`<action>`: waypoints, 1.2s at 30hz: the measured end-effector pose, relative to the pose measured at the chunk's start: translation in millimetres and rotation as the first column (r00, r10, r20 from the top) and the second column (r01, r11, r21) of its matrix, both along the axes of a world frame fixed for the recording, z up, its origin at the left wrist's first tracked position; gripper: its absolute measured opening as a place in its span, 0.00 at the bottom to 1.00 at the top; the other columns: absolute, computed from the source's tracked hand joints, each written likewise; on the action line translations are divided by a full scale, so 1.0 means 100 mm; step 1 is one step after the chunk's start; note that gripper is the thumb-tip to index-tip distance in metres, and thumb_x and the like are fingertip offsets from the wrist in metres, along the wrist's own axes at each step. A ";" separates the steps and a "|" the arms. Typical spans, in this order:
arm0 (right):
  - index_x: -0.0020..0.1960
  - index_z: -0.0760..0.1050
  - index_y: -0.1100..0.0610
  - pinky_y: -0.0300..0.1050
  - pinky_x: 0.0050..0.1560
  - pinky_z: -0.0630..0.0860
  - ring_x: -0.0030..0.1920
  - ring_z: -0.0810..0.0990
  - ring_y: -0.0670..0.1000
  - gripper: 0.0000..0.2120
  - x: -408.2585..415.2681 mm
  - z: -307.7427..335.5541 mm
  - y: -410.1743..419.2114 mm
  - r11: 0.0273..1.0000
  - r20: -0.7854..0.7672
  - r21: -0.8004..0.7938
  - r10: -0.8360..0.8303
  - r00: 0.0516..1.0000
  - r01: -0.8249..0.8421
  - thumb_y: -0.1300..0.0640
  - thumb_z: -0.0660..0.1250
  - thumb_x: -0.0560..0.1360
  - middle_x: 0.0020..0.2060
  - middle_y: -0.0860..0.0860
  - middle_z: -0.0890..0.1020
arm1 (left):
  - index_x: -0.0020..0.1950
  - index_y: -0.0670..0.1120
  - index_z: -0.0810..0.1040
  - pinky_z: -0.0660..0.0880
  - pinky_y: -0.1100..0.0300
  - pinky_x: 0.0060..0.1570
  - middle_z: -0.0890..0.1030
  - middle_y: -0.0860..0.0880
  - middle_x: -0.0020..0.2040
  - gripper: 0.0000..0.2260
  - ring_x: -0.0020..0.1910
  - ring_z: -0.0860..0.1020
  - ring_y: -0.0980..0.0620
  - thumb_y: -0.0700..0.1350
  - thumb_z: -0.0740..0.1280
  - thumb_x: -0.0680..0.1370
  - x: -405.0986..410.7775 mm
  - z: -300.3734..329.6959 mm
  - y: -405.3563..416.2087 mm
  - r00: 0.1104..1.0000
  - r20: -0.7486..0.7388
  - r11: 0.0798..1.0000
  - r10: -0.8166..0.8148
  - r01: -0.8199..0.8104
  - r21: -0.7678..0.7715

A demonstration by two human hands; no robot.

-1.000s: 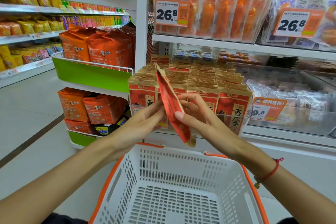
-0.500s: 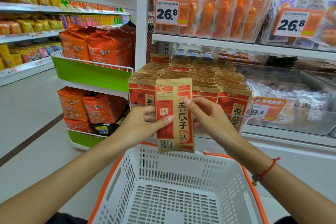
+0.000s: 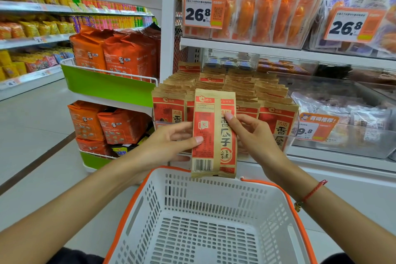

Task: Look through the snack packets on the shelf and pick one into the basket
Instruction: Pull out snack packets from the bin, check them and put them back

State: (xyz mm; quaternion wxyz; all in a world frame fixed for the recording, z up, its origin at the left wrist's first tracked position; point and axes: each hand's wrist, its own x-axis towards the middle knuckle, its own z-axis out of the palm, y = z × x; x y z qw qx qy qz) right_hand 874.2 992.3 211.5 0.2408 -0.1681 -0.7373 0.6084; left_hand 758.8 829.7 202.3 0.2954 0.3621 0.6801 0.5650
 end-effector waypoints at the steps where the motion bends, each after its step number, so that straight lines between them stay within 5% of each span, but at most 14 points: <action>1: 0.51 0.79 0.53 0.31 0.32 0.76 0.38 0.84 0.41 0.08 0.00 0.00 0.00 1.000 0.012 -0.001 0.013 1.000 -0.013 0.52 0.64 0.78 0.36 0.43 0.86 | 0.63 0.58 0.77 0.80 0.65 0.49 0.84 0.53 0.54 0.14 0.52 0.82 0.59 0.46 0.68 0.78 0.00 -0.01 0.00 1.000 0.007 1.000 0.017 -0.017 0.017; 4: 0.58 0.77 0.56 0.35 0.38 0.79 0.42 0.85 0.42 0.13 0.01 -0.01 -0.02 0.996 0.075 0.028 0.085 0.994 -0.088 0.52 0.66 0.77 0.41 0.47 0.86 | 0.64 0.55 0.77 0.81 0.61 0.51 0.85 0.52 0.54 0.14 0.53 0.83 0.56 0.46 0.67 0.78 -0.04 0.01 -0.01 0.993 0.071 0.990 0.090 -0.097 0.099; 7: 0.67 0.73 0.52 0.48 0.56 0.80 0.51 0.84 0.47 0.22 0.03 -0.02 -0.01 0.982 0.124 0.095 0.153 0.980 -0.165 0.51 0.69 0.73 0.48 0.51 0.86 | 0.65 0.53 0.75 0.80 0.65 0.43 0.85 0.51 0.53 0.15 0.53 0.83 0.57 0.45 0.66 0.79 -0.11 0.07 -0.05 0.981 0.135 0.969 0.142 -0.165 0.183; 9: 0.68 0.73 0.53 0.51 0.59 0.79 0.53 0.84 0.49 0.26 0.04 0.00 0.01 0.983 0.103 0.057 0.170 0.980 -0.176 0.51 0.70 0.70 0.48 0.52 0.86 | 0.65 0.53 0.75 0.79 0.68 0.40 0.85 0.51 0.53 0.15 0.52 0.82 0.58 0.45 0.66 0.79 -0.11 0.08 -0.06 0.980 0.142 0.965 0.141 -0.168 0.201; 18: 0.62 0.75 0.52 0.51 0.56 0.80 0.50 0.85 0.53 0.19 0.02 -0.02 0.02 0.986 0.066 0.030 0.161 0.985 -0.164 0.58 0.72 0.72 0.45 0.54 0.86 | 0.62 0.58 0.77 0.79 0.66 0.45 0.84 0.57 0.53 0.14 0.53 0.81 0.60 0.46 0.68 0.78 -0.07 0.03 -0.04 0.966 0.079 0.940 0.245 -0.257 0.224; 21: 0.58 0.76 0.50 0.40 0.46 0.81 0.44 0.84 0.44 0.16 0.02 -0.02 -0.04 0.968 -0.053 0.247 0.059 0.997 -0.044 0.59 0.73 0.72 0.41 0.47 0.85 | 0.59 0.57 0.76 0.77 0.64 0.46 0.80 0.59 0.53 0.15 0.50 0.80 0.62 0.43 0.71 0.76 -0.03 0.06 -0.02 0.895 0.049 0.858 0.443 -0.439 0.268; 23: 0.58 0.76 0.49 0.37 0.45 0.79 0.44 0.82 0.40 0.16 0.01 -0.04 -0.08 0.863 -0.203 0.478 -0.074 0.976 0.165 0.58 0.74 0.73 0.44 0.40 0.83 | 0.61 0.53 0.75 0.79 0.63 0.46 0.80 0.57 0.53 0.17 0.48 0.81 0.61 0.43 0.73 0.74 0.01 0.12 -0.03 0.870 0.044 0.825 0.492 -0.481 0.297; 25: 0.60 0.76 0.47 0.46 0.54 0.77 0.47 0.81 0.40 0.18 -0.01 -0.06 -0.11 0.693 -0.350 0.637 -0.133 0.927 0.339 0.57 0.75 0.72 0.47 0.37 0.82 | 0.60 0.53 0.76 0.81 0.64 0.45 0.83 0.57 0.51 0.17 0.46 0.83 0.61 0.45 0.74 0.73 0.09 0.19 -0.03 0.904 0.045 0.851 0.425 -0.416 0.320; 28: 0.59 0.79 0.51 0.57 0.62 0.70 0.46 0.80 0.45 0.17 -0.02 -0.08 -0.09 0.382 -0.481 0.789 -0.101 0.871 0.481 0.57 0.74 0.71 0.46 0.41 0.82 | 0.59 0.53 0.78 0.80 0.66 0.43 0.85 0.56 0.50 0.16 0.49 0.83 0.61 0.50 0.73 0.72 0.20 0.25 -0.01 0.961 0.097 0.906 0.258 -0.276 0.321; 31: 0.57 0.81 0.55 0.52 0.60 0.71 0.42 0.76 0.50 0.13 -0.07 -0.10 -0.13 0.134 -0.537 0.837 0.014 0.843 0.531 0.58 0.73 0.72 0.40 0.50 0.80 | 0.57 0.51 0.79 0.80 0.64 0.43 0.86 0.53 0.50 0.16 0.50 0.84 0.57 0.53 0.70 0.71 0.21 0.23 0.00 0.964 0.177 0.909 0.199 -0.249 0.335; 36: 0.57 0.79 0.58 0.46 0.57 0.69 0.49 0.75 0.53 0.13 -0.12 -0.16 -0.16 0.143 -0.467 0.882 0.130 0.875 0.450 0.56 0.73 0.73 0.46 0.54 0.81 | 0.60 0.50 0.78 0.81 0.62 0.47 0.85 0.52 0.54 0.10 0.53 0.83 0.54 0.45 0.66 0.78 0.14 0.17 0.00 0.963 0.240 0.931 0.118 -0.192 0.311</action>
